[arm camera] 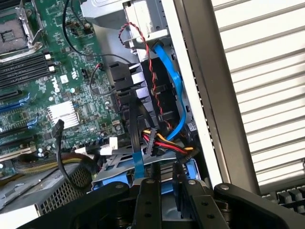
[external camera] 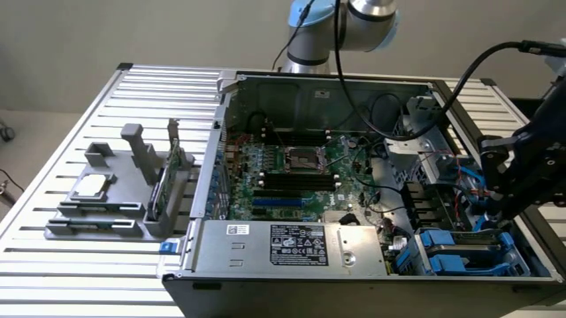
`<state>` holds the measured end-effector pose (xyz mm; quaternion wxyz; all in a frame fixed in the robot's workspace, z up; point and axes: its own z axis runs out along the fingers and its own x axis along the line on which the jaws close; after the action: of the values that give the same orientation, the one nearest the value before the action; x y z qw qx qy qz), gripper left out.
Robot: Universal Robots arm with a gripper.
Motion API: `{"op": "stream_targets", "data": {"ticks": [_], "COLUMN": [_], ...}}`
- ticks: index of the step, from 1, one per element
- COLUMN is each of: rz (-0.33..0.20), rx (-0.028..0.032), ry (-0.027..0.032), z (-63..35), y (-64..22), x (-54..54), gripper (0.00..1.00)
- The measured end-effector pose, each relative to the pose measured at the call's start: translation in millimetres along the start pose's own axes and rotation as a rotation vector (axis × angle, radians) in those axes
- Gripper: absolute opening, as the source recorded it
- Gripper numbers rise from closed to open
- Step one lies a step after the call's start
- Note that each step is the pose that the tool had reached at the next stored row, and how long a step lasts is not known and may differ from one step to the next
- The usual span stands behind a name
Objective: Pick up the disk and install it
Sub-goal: 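Insert the first disk wire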
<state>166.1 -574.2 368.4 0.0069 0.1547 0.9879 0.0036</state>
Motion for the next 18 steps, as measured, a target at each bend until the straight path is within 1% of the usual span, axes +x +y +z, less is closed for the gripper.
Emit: {"op": "stream_targets", "data": {"ticks": [4,6,8,12,14,16,17,18], "rz": [0.033,0.046,0.054,0.065,0.072,0.079,0.083,0.088], "rx": [-0.0022,-0.0039,-0.0055,-0.0075,-0.0085,-0.0095,-0.0101,-0.0106], "ry": [-0.0078,-0.014,-0.0188,-0.0249,-0.0281,-0.0317,-0.0336,-0.0353], "z": [1.9,3.0,4.6,7.3,8.7,10.0,10.6,11.0], "y": [0.4,1.1,2.1,3.1,3.3,3.4,3.5,3.5], "x": [0.3,1.0,2.8,9.9,13.3,16.2,17.4,18.5], "gripper": [0.25,0.25,0.25,0.25,0.27,0.38,0.38,0.44]}}
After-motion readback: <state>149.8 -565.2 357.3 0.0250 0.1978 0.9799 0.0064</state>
